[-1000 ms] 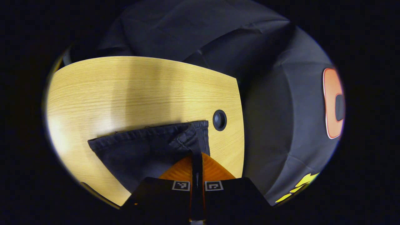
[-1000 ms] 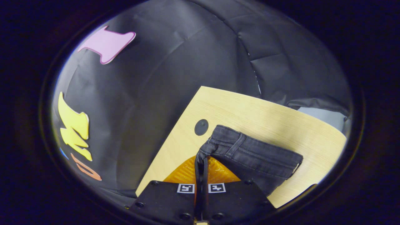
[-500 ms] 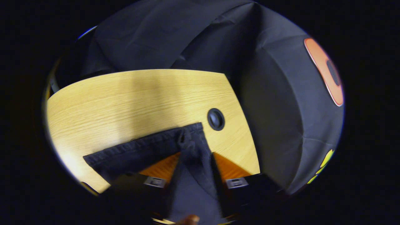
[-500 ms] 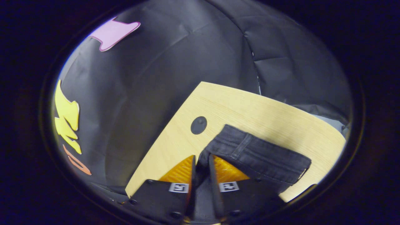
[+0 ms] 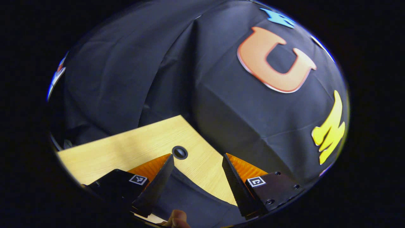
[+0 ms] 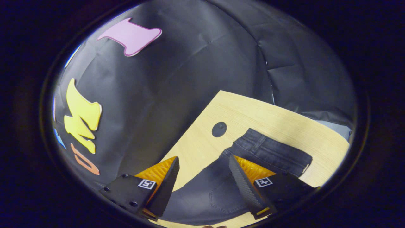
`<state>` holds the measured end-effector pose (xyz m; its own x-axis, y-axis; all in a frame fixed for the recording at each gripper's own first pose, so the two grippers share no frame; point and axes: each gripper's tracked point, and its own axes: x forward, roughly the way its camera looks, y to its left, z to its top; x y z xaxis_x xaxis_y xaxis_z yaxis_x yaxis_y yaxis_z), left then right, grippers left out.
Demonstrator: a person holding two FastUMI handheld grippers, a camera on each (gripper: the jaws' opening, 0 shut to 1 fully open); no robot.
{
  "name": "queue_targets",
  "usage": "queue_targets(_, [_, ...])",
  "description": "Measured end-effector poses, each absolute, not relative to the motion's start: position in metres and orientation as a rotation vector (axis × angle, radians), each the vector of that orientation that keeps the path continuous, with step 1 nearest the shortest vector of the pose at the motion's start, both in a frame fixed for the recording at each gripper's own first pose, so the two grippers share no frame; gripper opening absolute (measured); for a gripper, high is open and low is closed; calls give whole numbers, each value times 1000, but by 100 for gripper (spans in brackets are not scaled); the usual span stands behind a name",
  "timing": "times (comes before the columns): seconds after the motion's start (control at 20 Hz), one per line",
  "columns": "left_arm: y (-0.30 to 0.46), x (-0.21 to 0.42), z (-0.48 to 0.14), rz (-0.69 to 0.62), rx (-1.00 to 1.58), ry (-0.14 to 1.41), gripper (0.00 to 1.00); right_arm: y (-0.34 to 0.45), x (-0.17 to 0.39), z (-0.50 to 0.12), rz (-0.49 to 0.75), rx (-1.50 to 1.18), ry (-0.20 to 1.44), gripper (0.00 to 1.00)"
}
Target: Grasp the waist and the cuffs of the jeans and fold them to make the two legs overlap; first hold the waist and fold one-third of the jeans toward the cuffs, then hold the cuffs and fold the remaining one-third in the same direction to finish folding.
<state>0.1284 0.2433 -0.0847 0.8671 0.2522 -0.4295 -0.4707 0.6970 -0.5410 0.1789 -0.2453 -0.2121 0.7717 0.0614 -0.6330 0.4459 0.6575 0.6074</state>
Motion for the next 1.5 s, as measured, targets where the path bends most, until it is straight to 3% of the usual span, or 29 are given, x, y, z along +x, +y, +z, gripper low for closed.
queue_targets(0.35, [182,95,30,224,-295,131,98,-270,105,-205,-310,886,651,97])
queue_targets(0.6, [125,54,91,97,-231,17,98,-289,59,-222,-379,949,656,97])
queue_targets(0.95, [74,5,105,27,-207,32,98,-301,32,-255,-430,1021,691,97])
queue_targets(1.5, [37,-19,85,-33,-181,118,98,-299,53,-289,-435,1086,718,98])
